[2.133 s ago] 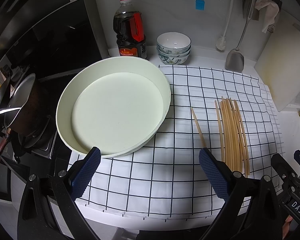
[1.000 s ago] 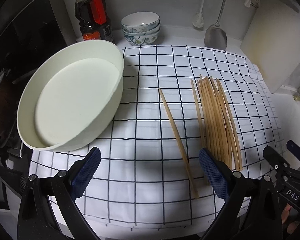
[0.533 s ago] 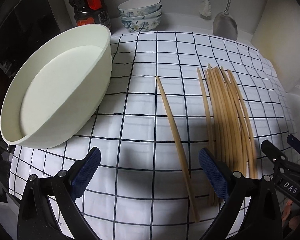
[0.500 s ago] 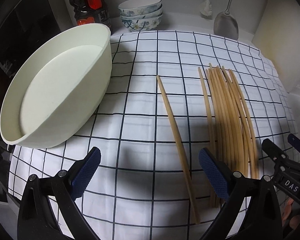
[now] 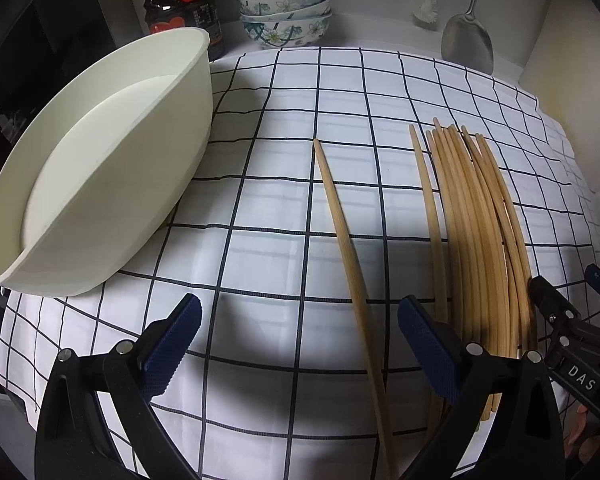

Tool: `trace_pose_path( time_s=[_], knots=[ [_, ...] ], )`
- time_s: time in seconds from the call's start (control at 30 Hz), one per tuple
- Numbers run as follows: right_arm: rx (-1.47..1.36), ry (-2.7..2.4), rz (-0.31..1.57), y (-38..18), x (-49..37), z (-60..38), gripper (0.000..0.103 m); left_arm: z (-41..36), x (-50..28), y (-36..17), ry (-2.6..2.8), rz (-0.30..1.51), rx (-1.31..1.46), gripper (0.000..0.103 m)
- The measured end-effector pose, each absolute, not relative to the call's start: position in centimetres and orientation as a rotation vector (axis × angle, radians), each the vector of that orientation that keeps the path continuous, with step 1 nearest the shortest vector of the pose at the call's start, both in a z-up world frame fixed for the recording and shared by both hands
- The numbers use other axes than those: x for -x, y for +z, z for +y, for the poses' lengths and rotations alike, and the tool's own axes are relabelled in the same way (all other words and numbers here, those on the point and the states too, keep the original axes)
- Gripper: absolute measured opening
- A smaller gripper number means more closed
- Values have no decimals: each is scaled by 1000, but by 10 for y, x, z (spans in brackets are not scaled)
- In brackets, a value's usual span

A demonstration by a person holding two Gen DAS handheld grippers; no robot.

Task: Organize utensils
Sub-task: 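Close the right tool on one wooden chopstick while the left tool grasps another, then carry the held chopsticks in both tools over the white basin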

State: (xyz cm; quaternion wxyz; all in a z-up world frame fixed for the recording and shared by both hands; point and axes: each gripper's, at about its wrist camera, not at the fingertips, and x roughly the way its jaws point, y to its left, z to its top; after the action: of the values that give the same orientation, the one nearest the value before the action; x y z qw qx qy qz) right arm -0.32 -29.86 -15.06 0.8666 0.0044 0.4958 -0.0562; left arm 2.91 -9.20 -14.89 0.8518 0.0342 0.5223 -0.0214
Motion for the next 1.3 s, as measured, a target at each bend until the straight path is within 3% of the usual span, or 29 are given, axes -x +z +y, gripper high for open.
trace_pose_path(
  time_s=[0.27,0.37,0.57,0.63,0.77,0.8,0.83,1.3],
  knots=[
    [16,-98,1031,-156,2,-294,93,-96,-33,-157,-39,1097,-84,97],
    [8,-80,1024,-156,2,-295,88,-95,-34,-158,-34,1089,-76,96],
    [-16,-12,1007,-155,2,-291,65,-101,-31,-152,-68,1084,-53,70],
    [-6,10,998,-154,3,-288,56,-105,-30,-150,-84,1078,-54,54],
    [6,41,988,-152,3,-282,25,-114,-28,-147,-117,1073,-73,30],
    [9,45,988,-152,3,-281,12,-116,-27,-147,-125,1073,-79,20],
    [15,44,989,-151,2,-280,7,-117,-27,-147,-132,1074,-83,11],
    [-74,58,981,-133,8,-288,6,-108,-27,-125,-185,1070,-57,7]
  ],
)
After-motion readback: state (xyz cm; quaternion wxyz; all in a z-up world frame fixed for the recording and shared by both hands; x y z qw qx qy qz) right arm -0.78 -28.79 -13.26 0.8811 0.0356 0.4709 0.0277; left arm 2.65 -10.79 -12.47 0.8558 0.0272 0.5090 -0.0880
